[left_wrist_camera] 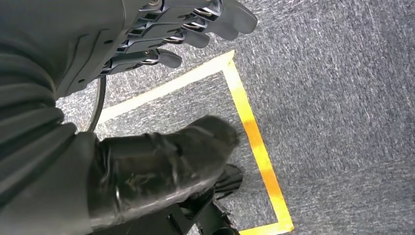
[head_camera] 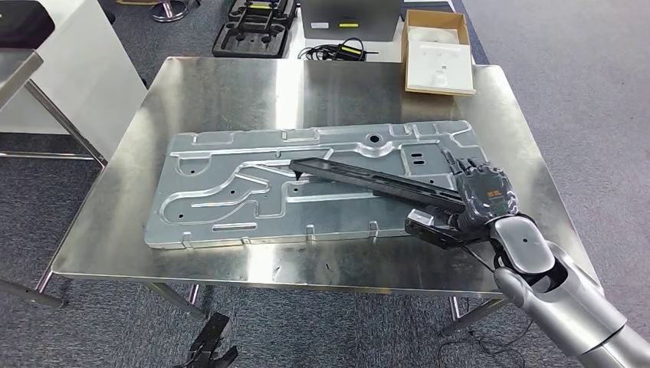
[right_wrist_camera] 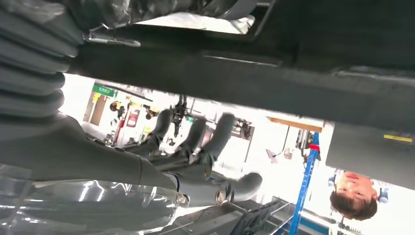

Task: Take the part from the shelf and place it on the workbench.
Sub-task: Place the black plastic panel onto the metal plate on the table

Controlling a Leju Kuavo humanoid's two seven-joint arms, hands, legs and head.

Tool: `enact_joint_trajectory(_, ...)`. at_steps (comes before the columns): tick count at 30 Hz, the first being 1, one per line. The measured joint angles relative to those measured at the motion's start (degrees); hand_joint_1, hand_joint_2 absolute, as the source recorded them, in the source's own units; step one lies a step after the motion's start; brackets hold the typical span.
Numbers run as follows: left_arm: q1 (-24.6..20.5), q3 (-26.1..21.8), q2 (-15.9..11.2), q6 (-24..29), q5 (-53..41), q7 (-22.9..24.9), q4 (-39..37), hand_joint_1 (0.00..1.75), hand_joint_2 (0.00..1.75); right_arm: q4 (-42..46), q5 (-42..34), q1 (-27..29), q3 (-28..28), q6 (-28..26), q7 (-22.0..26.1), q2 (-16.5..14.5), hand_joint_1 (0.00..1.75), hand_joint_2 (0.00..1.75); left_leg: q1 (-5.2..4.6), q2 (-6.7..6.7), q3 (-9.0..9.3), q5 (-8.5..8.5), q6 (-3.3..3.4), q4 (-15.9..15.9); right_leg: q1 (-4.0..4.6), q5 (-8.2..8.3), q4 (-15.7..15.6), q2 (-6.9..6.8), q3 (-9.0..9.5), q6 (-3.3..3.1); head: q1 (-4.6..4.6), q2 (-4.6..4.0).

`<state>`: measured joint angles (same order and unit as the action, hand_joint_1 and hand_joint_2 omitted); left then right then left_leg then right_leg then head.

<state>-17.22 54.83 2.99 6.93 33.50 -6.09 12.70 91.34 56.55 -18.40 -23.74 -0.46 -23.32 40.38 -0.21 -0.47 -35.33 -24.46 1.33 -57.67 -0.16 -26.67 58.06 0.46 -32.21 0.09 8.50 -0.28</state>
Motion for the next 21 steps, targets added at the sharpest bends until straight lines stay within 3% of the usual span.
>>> enact_joint_trajectory(10, 0.2, -0.3, 0.0, 0.3, -0.3, -0.2, 0.0, 0.0, 0.0, 2.2, -8.5, 1.9, 2.1, -4.2, 2.3, -0.4, 0.0, 0.0, -0.05, -0.03, 0.0, -0.03, 0.03, 0.0, -0.06, 0.01, 0.0, -0.01, 0.05, 0.01, -0.03, 0.0)
enact_joint_trajectory(16, 0.5, -0.6, 0.0, 0.3, -0.3, -0.2, 0.0, 0.0, 0.0, 6.1, -15.8, 2.5, 2.7, -7.3, 5.0, -2.0, 0.0, 0.0, -0.13, -0.05, 0.25, 0.12, 1.02, 0.3, -0.32, -0.08, -0.3, -0.03, 0.29, 0.49, -0.07, 0.0)
enact_joint_trajectory(18, 0.5, -0.6, 0.0, 0.3, -0.4, -0.3, 0.0, 0.0, 0.0, 8.4, -19.3, 2.2, 2.8, -7.3, 5.3, -2.9, 0.0, 0.0, 0.34, 0.08, 1.01, 0.96, 1.39, 1.7, -0.24, -1.5, 1.2, -0.08, -0.15, 0.84, -0.4, 0.0)
enact_joint_trajectory(21, 0.6, -0.9, 0.0, 0.0, -0.6, -0.4, 0.0, 0.0, 0.0, 11.6, -26.4, 1.5, 2.8, -6.7, 6.0, -4.4, 0.0, 0.0, 0.66, 0.19, 1.35, 1.37, 1.55, 2.4, -0.74, -6.72, 10.4, -0.16, -3.99, 1.48, -1.37, 0.0)
